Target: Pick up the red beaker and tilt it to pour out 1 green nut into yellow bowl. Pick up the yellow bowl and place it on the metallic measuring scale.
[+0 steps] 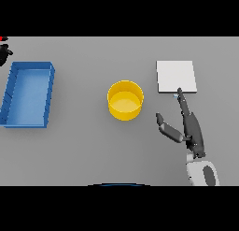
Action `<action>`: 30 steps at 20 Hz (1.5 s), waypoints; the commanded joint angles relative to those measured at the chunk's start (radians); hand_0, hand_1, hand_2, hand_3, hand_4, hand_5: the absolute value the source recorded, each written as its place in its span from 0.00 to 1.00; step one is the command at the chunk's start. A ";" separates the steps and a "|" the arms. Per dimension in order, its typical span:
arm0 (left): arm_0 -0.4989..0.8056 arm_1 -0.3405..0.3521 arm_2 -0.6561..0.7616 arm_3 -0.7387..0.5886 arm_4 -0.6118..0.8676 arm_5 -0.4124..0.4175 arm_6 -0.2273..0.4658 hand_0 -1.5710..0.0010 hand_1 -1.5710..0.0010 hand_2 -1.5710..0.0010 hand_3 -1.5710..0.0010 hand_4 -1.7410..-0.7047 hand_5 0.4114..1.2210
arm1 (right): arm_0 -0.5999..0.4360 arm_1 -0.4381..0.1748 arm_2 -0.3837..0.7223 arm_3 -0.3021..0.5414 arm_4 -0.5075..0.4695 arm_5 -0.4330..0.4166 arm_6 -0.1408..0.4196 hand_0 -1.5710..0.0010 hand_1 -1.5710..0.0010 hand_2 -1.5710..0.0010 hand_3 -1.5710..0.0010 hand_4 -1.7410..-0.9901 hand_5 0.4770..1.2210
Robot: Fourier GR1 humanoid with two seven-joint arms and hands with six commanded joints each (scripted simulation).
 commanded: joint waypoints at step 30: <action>0.181 0.085 -0.064 -0.201 0.202 -0.144 0.007 0.97 0.98 0.98 0.98 0.93 0.32 | 0.000 -0.028 0.046 -0.028 0.080 0.007 0.029 1.00 1.00 1.00 1.00 0.75 0.27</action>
